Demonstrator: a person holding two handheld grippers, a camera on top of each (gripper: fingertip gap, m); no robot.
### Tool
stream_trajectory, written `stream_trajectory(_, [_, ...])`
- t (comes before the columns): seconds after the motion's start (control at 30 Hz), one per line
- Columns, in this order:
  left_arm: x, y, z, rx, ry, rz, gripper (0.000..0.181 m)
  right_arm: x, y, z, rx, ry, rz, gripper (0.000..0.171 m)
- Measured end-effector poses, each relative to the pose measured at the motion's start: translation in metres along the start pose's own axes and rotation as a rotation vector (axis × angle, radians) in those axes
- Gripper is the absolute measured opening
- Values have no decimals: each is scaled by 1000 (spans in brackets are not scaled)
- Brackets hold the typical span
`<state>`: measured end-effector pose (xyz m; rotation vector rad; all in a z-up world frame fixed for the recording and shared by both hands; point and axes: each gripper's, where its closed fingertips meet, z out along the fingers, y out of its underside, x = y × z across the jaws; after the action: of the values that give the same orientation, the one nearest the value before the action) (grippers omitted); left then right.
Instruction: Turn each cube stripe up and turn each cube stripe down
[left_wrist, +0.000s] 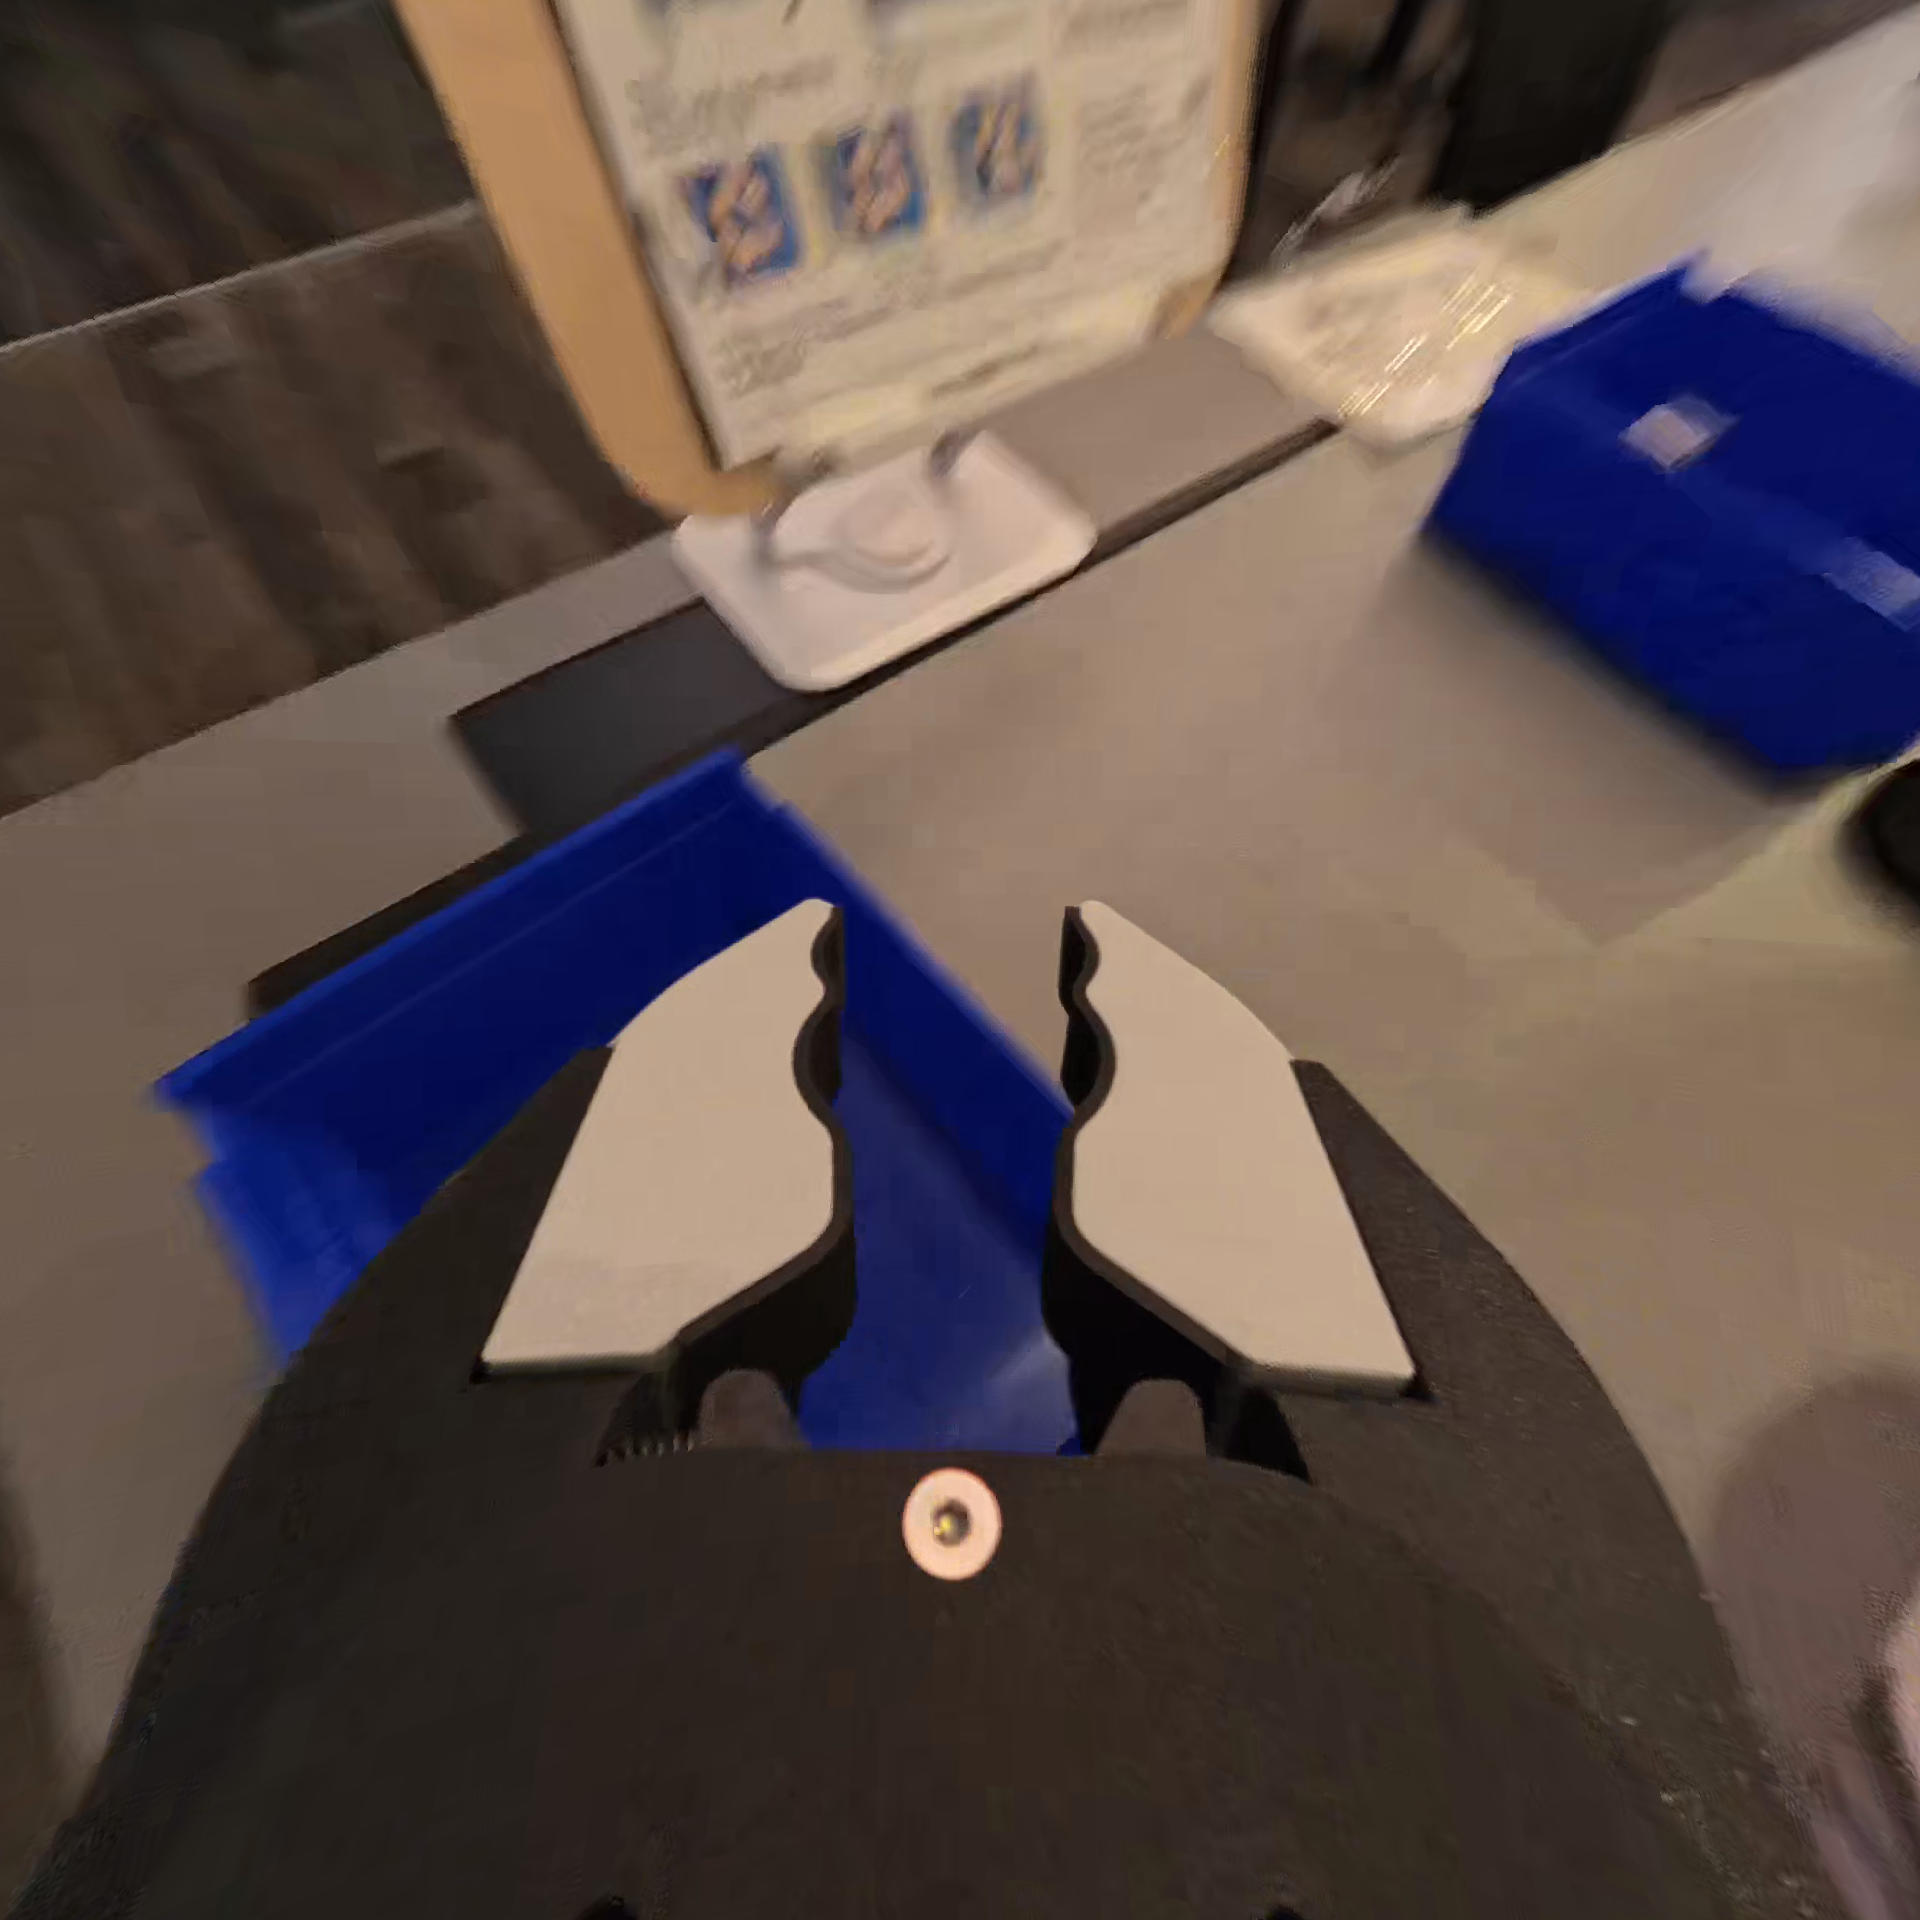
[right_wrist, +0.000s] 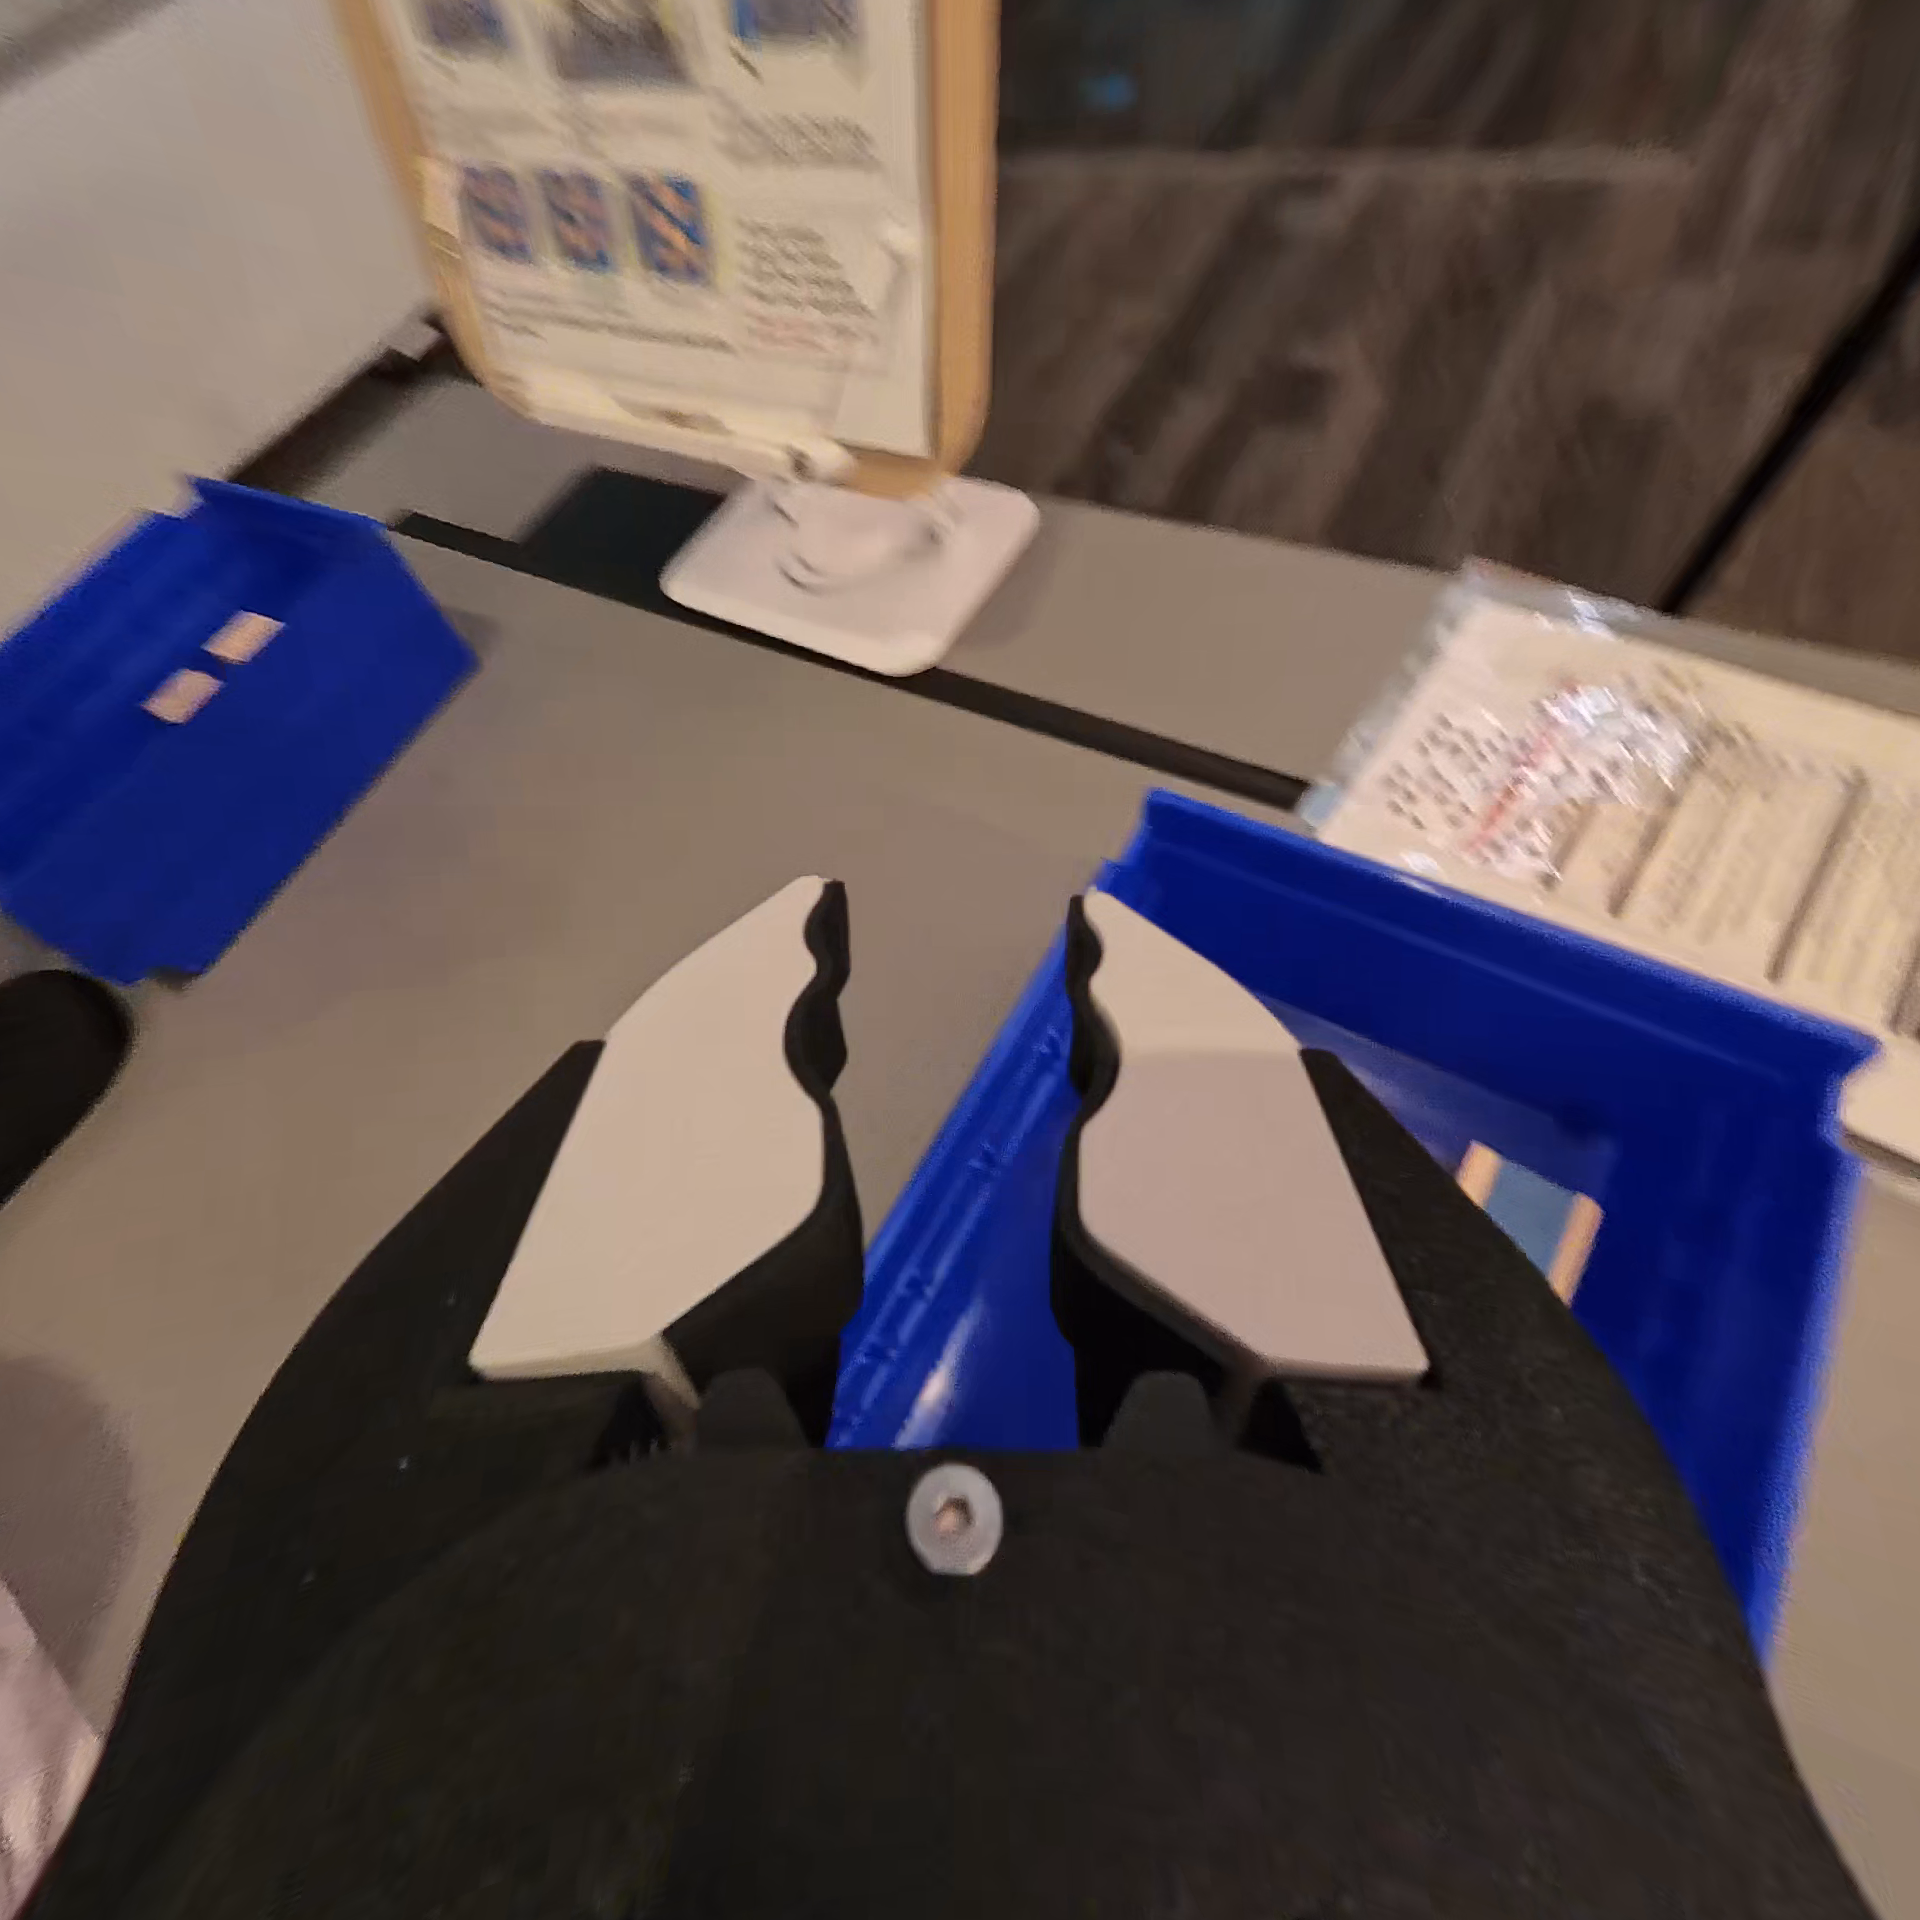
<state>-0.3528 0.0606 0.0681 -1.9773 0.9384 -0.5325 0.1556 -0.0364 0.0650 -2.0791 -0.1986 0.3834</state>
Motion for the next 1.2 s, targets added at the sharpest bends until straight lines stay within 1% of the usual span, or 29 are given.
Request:
stream_trajectory(0.03, [-14, 16, 3, -80, -62, 45, 35, -9, -3, -2, 21, -38, -15, 37])
stream_trajectory(0.1, [-36, 45, 11, -210, -147, 127, 36, -15, -3, -4, 12, -53, -26, 38])
stream_trajectory(0.17, [-47, 68, 25, -312, -153, 178, 36, -13, -1, -3, 11, -45, -46, 37])
stream_trajectory(0.27, [-66, 85, 52, -376, -177, 238, 45, -8, 2, 1, -8, -42, -37, 37])
stream_trajectory(0.37, [-72, 99, 80, -400, -141, 271, 45, -5, 6, 9, -27, -50, -29, 37])
stream_trajectory(0.43, [-84, 108, 91, -435, -165, 200, 46, -2, 10, 15, -55, -42, -25, 37])
stream_trajectory(0.53, [-102, 130, 95, -563, -226, 68, 52, 1, 16, 22, -91, -19, -38, 37])
stream_trajectory(0.6, [-111, 136, 94, -589, -275, -1, 51, 0, 17, 26, -102, -16, -42, 38])
stream_trajectory(0.7, [-117, 130, 95, -558, -325, -127, 48, -2, 18, 29, -115, -11, -54, 38])
stream_trajectory(0.83, [-116, 124, 97, -525, -352, -261, 48, -1, 20, 31, -133, 5, -64, 39])
stream_trajectory(0.97, [-110, 127, 103, -516, -328, -395, 43, 3, 22, 31, -141, 21, -63, 39])
stream_trajectory(1.03, [-113, 130, 105, -526, -348, -419, 43, 3, 22, 32, -143, 22, -63, 39])
stream_trajectory(1.13, [-119, 135, 103, -557, -395, -404, 41, 3, 23, 33, -153, 26, -67, 39])
stream_trajectory(1.2, [-117, 137, 106, -565, -385, -411, 42, 3, 25, 35, -163, 27, -71, 40])
